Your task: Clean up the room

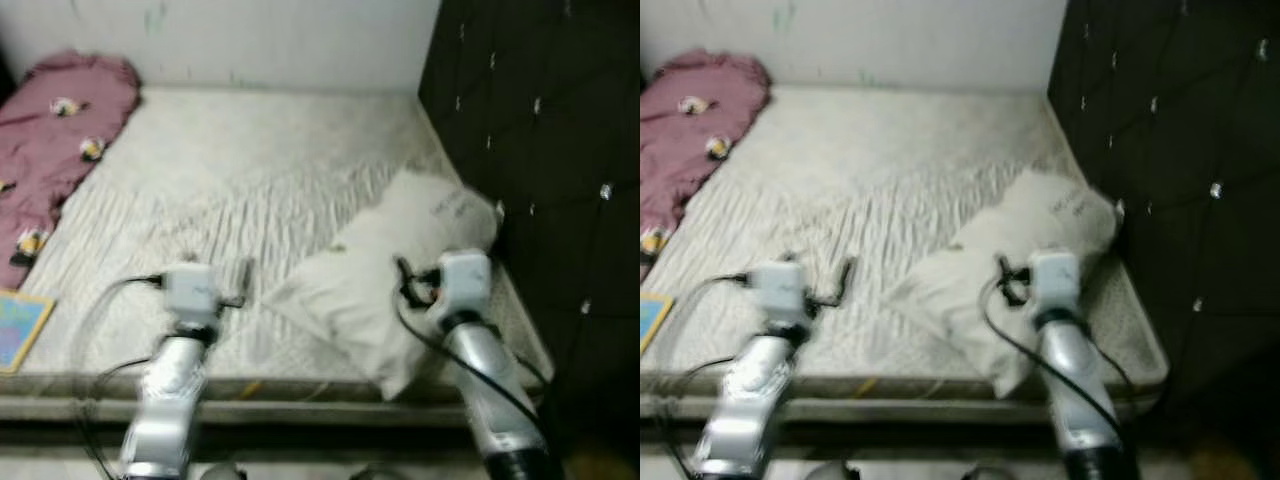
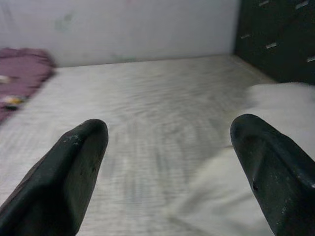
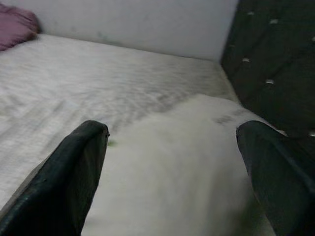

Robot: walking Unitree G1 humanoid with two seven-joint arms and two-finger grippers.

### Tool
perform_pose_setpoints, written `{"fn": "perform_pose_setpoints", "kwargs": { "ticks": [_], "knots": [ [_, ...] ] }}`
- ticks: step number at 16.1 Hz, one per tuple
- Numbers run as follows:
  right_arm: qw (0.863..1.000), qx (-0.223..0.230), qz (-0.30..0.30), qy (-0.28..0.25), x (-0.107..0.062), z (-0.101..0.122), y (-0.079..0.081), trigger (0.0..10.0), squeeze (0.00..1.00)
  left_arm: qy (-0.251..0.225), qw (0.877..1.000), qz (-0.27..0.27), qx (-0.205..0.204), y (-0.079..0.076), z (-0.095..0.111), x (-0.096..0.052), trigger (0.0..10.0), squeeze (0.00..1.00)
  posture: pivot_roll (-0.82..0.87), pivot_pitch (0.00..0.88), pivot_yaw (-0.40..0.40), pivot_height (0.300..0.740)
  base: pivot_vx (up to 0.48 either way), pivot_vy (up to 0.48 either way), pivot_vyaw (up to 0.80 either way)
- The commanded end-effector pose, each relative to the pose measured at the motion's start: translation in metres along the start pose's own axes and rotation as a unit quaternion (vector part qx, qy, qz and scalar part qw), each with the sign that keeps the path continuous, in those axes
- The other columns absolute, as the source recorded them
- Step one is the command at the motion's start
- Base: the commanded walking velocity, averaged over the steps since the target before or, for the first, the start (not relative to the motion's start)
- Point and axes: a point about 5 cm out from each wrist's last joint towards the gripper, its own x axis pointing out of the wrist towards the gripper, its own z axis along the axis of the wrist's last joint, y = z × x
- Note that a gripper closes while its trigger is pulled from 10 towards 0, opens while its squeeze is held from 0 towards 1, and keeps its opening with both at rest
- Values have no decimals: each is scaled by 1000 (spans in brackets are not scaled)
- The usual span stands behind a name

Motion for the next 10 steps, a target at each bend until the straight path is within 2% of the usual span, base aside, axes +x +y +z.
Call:
{"fn": "perform_pose_setpoints", "kwargs": {
  "ticks": [1,5,8,10],
  "knots": [
    [1000,4,6,-10,4,6,6,10000,0,-11,1000,13,8,9,4,1,10000,0,-54,0,-21,740,0,0,0],
    [1000,4,5,-10,5,5,5,10000,0,-19,1000,15,-6,9,5,3,10000,0,-54,0,-22,740,0,0,0],
    [1000,11,6,-10,5,5,6,10000,0,-20,1000,19,8,9,6,4,10000,0,-54,0,-21,740,0,0,0],
    [1000,12,7,-10,6,6,7,10000,0,-23,1000,15,14,8,7,4,10000,0,-55,0,-21,740,0,0,-569]
  ]
}}
